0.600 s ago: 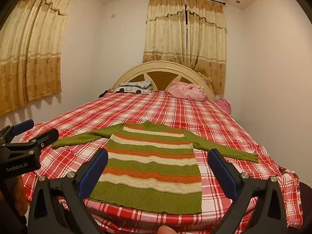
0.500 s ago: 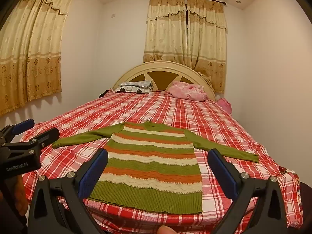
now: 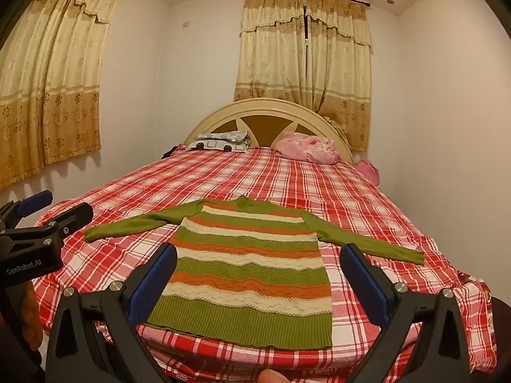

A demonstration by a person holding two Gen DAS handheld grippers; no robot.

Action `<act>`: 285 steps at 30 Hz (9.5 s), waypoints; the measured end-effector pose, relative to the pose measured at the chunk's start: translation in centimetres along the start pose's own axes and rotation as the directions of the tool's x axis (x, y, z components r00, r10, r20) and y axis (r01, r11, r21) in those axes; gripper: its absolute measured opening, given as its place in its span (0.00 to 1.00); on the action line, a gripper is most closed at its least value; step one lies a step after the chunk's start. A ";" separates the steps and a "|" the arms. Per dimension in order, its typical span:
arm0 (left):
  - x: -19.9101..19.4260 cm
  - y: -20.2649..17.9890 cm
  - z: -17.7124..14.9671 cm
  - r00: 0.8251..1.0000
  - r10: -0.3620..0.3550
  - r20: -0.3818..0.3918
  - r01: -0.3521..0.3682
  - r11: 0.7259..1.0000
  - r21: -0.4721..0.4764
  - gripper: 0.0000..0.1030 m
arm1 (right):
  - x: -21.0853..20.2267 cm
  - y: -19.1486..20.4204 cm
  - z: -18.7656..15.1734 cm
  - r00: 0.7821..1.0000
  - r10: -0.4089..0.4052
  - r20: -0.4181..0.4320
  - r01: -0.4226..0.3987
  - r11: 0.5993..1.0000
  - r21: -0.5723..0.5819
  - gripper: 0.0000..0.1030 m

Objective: Fold small clothes

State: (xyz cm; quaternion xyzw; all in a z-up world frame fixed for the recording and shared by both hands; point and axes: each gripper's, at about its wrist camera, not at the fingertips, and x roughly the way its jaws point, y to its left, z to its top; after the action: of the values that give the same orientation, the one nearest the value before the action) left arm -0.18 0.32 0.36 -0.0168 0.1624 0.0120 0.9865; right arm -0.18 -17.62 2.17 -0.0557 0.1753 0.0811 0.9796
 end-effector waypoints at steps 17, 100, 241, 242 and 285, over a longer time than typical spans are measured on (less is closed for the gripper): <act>0.1 0.1 0.0 1.000 0.003 0.001 -0.003 1.000 -0.006 1.00 | 0.7 0.3 -0.4 1.000 -0.002 -0.008 0.002 1.000 -0.003 0.99; 12.7 -1.6 -1.2 0.988 0.024 -0.155 -0.007 0.994 0.113 1.00 | 14.2 -6.7 -3.1 0.967 -0.086 -0.240 0.096 0.995 0.028 0.99; 32.9 14.9 -6.3 0.892 0.146 -0.427 -0.222 0.966 -0.133 1.00 | 50.9 6.2 13.3 0.923 0.208 -0.324 -0.233 0.971 -0.042 0.09; 32.9 15.0 -6.4 0.891 0.146 -0.430 -0.223 0.965 -0.135 1.00 | 51.4 6.8 12.3 0.919 0.204 -0.338 -0.234 0.971 -0.049 0.09; 31.6 16.3 -7.8 0.869 0.185 -0.460 -0.273 0.953 -0.132 1.00 | 54.9 13.8 1.0 0.743 0.393 -0.542 -0.463 0.886 0.008 0.56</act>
State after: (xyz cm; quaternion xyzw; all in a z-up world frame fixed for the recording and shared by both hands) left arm 26.81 16.94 -17.64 -0.0948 0.3809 0.1407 0.9089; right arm 48.54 3.76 -17.37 -0.0962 0.4404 0.2965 0.8419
